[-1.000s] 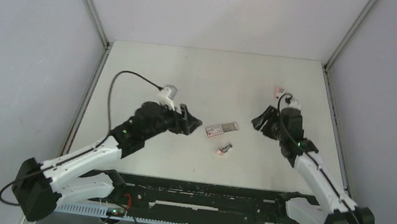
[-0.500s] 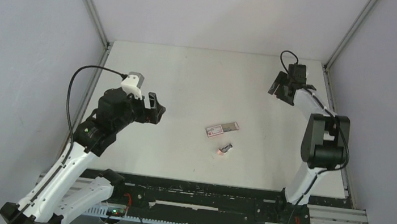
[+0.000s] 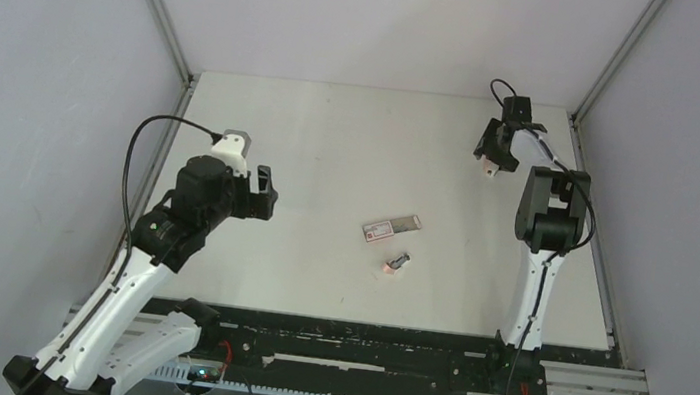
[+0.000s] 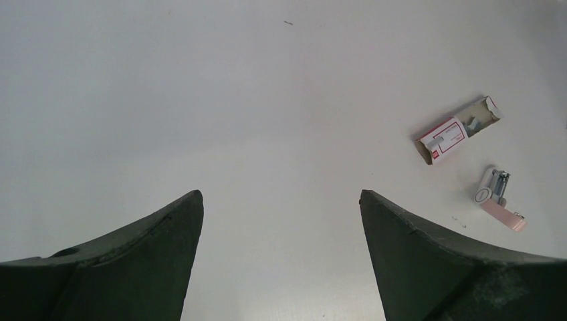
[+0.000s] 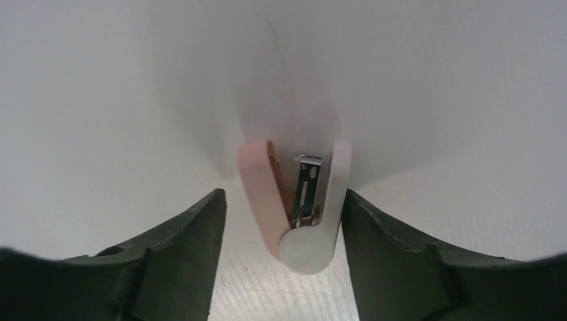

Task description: Load the staples into the stapler

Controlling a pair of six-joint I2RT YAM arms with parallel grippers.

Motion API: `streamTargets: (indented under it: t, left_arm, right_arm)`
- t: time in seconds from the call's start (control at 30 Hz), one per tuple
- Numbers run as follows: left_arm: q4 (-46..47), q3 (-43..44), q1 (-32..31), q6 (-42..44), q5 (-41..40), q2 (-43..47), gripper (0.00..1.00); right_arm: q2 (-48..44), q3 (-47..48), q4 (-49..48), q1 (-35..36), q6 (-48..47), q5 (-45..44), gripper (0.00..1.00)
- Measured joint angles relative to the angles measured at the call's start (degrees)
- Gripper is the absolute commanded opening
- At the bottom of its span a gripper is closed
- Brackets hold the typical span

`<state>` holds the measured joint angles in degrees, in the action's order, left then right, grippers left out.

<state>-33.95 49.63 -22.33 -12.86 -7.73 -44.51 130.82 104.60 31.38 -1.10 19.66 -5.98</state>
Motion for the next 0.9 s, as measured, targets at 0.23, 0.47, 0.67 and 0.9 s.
streamTargets:
  t: [0.23,0.47,0.67,0.9]
  left_arm:
    - [-0.1,0.0,1.0,0.0,-0.1,0.0,0.9]
    - [0.9,-0.1,1.0,-2.7,2.6,1.0,0.85]
    - [10.2,-2.8,0.3,-10.4,8.6,4.4,0.82]
    - [20.5,-3.2,-8.0,-17.4,12.4,1.5,0.82]
  right_arm:
    - [1.1,1.0,1.9,0.0,-0.7,-0.3,0.16]
    - [-7.4,-10.9,-1.4,0.0,-1.4,3.6,0.0]
    - [-32.1,-32.8,-9.5,1.3,-2.7,13.9,0.0]
    - [-64.9,-57.5,-27.9,16.8,-5.8,20.2,0.0]
